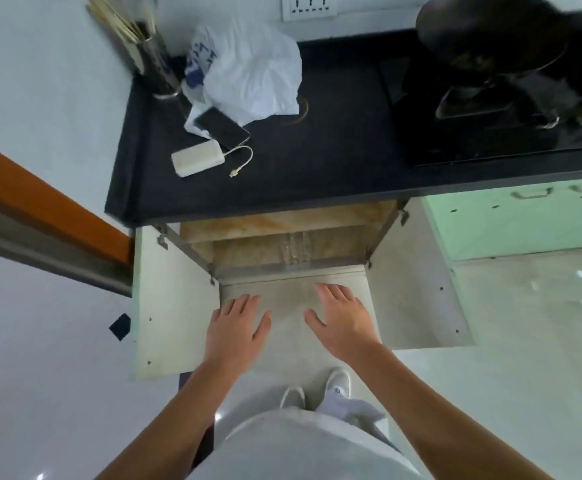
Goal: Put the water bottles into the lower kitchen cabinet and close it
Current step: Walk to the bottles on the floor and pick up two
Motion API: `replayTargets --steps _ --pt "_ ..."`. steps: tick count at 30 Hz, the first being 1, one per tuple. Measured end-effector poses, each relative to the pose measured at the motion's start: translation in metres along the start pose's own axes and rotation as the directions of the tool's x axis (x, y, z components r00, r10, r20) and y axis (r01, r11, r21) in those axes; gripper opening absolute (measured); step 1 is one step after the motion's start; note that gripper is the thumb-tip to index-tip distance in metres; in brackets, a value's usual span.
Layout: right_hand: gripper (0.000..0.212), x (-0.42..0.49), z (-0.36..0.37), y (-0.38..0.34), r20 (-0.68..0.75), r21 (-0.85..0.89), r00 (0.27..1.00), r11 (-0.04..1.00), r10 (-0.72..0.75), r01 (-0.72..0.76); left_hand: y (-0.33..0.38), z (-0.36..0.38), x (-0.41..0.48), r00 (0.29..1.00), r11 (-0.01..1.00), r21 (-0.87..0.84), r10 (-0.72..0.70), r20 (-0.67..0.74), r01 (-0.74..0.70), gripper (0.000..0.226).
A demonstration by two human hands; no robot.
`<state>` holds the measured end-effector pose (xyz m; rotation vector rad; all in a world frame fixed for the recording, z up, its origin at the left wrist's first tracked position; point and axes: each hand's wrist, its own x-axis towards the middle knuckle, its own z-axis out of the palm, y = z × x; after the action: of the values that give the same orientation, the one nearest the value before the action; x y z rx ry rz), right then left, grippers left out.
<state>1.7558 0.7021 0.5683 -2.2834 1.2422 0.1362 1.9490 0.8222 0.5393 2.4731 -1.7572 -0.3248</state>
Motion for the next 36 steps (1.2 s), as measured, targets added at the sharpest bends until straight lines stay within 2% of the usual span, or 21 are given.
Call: replayTargets --steps 4,11,16,20,26,30,36 --pt "0.062 -0.037 -0.008 -0.013 -0.064 -0.029 0.998 0.999 0.013 -0.015 0.000 -0.021 -0.013 0.997 0.997 0.025 0.080 -0.015 -0.079 0.062" --pt "0.063 -0.114 -0.017 0.021 -0.215 -0.005 0.943 0.965 0.255 -0.262 0.050 -0.040 -0.014 0.936 0.936 0.039 0.351 -0.014 -0.350 0.063" --pt "0.064 -0.179 -0.026 0.074 -0.303 0.078 0.830 0.880 0.468 -0.468 0.124 -0.041 -0.009 0.822 0.821 0.041 0.568 0.041 -0.570 0.058" --pt "0.063 -0.230 -0.035 0.118 -0.362 0.183 0.723 0.805 0.588 -0.564 0.190 -0.042 -0.010 0.706 0.703 0.086 0.708 0.014 -0.706 0.053" --pt "0.062 -0.285 -0.048 0.192 -0.404 0.358 0.577 0.703 0.710 -0.614 0.298 -0.031 -0.015 0.599 0.570 0.214 0.794 0.102 -0.793 0.060" --pt "0.062 -0.324 -0.043 0.249 -0.365 0.426 0.499 0.617 0.786 -0.661 0.376 -0.014 -0.018 0.544 0.516 0.195 0.828 0.136 -0.834 0.058" --pt "0.061 -0.359 -0.053 0.323 -0.330 0.434 0.473 0.576 0.817 -0.693 0.462 0.010 -0.017 0.506 0.487 0.163 0.857 0.100 -0.858 0.060"
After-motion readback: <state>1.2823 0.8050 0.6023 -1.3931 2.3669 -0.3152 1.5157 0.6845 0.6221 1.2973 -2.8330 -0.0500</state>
